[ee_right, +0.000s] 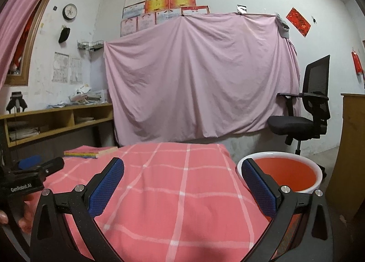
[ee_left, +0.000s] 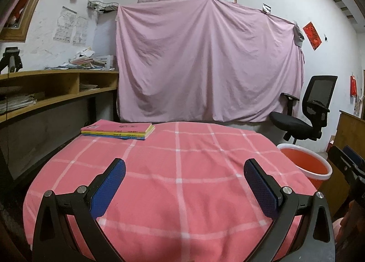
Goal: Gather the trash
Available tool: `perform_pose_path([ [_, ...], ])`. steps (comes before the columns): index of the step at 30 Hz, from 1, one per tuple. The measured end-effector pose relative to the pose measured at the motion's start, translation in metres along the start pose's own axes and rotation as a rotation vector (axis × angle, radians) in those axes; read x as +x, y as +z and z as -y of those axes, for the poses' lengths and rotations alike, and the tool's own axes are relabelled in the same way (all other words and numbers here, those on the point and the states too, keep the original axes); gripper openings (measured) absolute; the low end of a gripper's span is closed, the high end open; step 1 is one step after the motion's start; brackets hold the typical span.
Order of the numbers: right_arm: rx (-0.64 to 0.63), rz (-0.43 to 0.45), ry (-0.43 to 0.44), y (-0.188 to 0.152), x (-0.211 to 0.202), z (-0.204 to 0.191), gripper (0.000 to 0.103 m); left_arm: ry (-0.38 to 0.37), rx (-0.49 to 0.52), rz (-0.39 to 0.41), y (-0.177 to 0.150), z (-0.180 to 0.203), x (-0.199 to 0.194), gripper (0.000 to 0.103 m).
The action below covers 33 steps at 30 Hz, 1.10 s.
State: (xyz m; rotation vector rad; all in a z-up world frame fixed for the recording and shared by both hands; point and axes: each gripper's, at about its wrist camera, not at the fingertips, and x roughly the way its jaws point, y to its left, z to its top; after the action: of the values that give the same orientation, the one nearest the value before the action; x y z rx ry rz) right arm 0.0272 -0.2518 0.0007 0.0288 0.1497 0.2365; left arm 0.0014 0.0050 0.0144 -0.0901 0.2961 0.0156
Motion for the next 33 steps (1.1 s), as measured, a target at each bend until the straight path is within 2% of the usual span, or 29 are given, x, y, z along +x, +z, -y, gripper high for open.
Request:
perform_pose_path([
  [9, -0.018, -0.003, 0.012, -0.007, -0.009, -0.007, 0.103, 0.022, 0.025, 0.037, -0.011, -0.001, -0.015, 0.102],
  [33, -0.03, -0.017, 0.018, -0.014, -0.009, -0.009, 0.103, 0.032, 0.048, 0.044, -0.021, 0.008, -0.018, 0.102],
])
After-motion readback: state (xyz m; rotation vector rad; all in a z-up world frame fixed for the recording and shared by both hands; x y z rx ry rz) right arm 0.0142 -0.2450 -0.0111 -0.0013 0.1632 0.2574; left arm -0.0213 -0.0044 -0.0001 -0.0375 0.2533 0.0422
